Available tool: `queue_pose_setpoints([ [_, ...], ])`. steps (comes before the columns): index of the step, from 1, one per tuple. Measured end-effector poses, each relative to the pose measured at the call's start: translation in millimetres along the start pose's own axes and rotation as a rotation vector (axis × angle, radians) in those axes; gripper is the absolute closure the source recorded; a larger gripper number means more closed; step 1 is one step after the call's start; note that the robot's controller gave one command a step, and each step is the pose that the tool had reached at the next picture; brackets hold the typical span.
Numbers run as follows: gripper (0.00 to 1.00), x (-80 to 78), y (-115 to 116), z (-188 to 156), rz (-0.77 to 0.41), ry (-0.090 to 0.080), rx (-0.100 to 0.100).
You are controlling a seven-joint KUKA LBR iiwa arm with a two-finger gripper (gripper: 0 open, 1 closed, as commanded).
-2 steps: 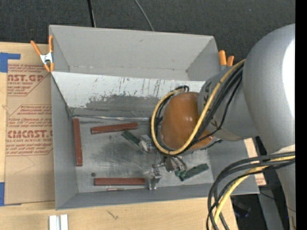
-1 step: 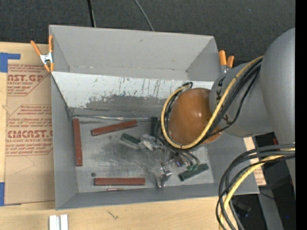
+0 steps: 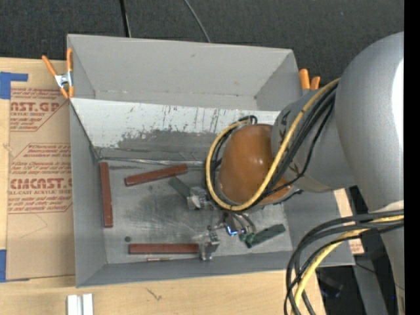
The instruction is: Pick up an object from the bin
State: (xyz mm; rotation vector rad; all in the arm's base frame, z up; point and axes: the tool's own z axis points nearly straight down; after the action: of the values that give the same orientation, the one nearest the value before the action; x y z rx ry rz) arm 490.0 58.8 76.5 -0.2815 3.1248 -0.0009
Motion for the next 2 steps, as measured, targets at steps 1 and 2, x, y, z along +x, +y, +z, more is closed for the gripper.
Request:
queue_pose_setpoints([
  [1,1.0,-1.1,53.8,2.4,-0.344,0.005,0.001],
  [2,1.0,-1.1,53.8,2.5,-0.344,0.005,0.001],
])
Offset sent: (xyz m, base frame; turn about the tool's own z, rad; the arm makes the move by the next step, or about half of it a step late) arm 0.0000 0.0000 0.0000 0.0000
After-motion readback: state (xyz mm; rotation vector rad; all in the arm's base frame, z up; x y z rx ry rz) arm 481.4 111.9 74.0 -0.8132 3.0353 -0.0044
